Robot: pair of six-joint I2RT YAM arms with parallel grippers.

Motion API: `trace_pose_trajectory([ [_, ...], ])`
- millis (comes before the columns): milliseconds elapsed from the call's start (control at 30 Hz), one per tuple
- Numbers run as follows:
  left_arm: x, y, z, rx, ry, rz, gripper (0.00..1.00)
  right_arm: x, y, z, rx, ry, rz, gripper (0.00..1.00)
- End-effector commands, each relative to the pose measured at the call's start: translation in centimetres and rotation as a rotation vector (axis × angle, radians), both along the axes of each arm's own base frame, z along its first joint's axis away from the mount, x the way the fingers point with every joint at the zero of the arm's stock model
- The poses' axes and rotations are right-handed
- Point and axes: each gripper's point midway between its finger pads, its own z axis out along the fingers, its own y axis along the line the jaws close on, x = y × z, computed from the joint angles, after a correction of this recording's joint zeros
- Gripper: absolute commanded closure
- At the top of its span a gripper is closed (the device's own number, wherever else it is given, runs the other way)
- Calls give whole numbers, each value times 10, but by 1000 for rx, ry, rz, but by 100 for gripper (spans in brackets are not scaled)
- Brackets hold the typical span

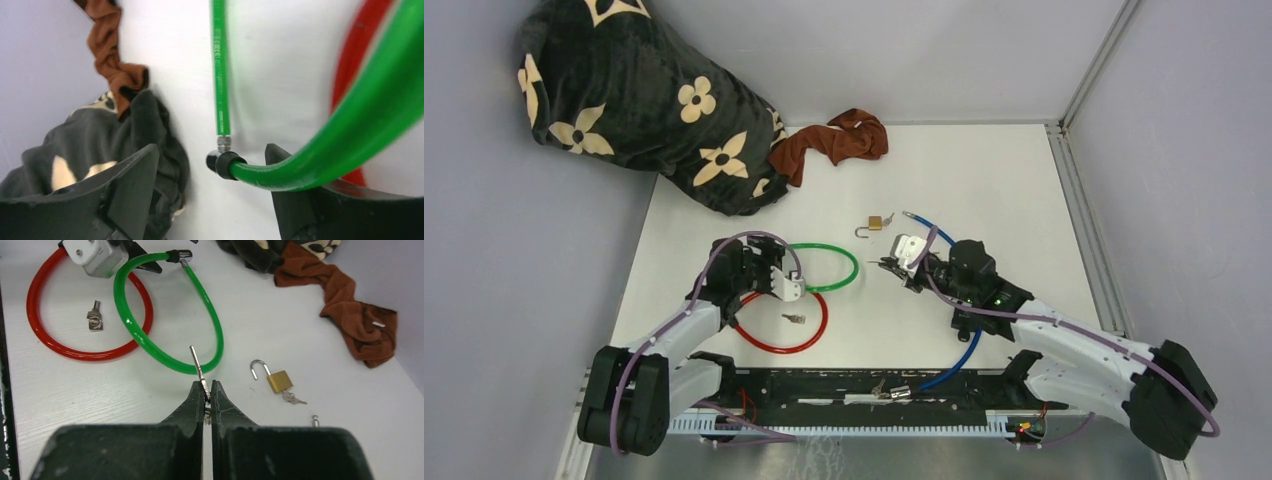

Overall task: Lock with the key
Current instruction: Place the lock at the center of the board, then place the key at the center of the board.

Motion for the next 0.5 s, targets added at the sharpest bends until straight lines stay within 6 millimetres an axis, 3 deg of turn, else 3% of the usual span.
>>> trace_pose_trajectory([
  [0,-29,13,-29,258,33,-145,6,7,33,14,106,73,54,100],
  [33,-39,16,-32,303,58,-176,1,11,41,12,109,100,57,100],
  [267,-72,22,-11,343,193,-231,0,41,124,-28,65,325,73,100],
  [333,-82,22,-6,336,239,-243,0,52,147,-50,24,396,63,100],
  [433,-94,15,9,270,262,-244,0,62,162,-89,-83,486,28,99],
  [467,-97,11,17,233,263,-239,0,62,166,-98,-110,508,27,90],
])
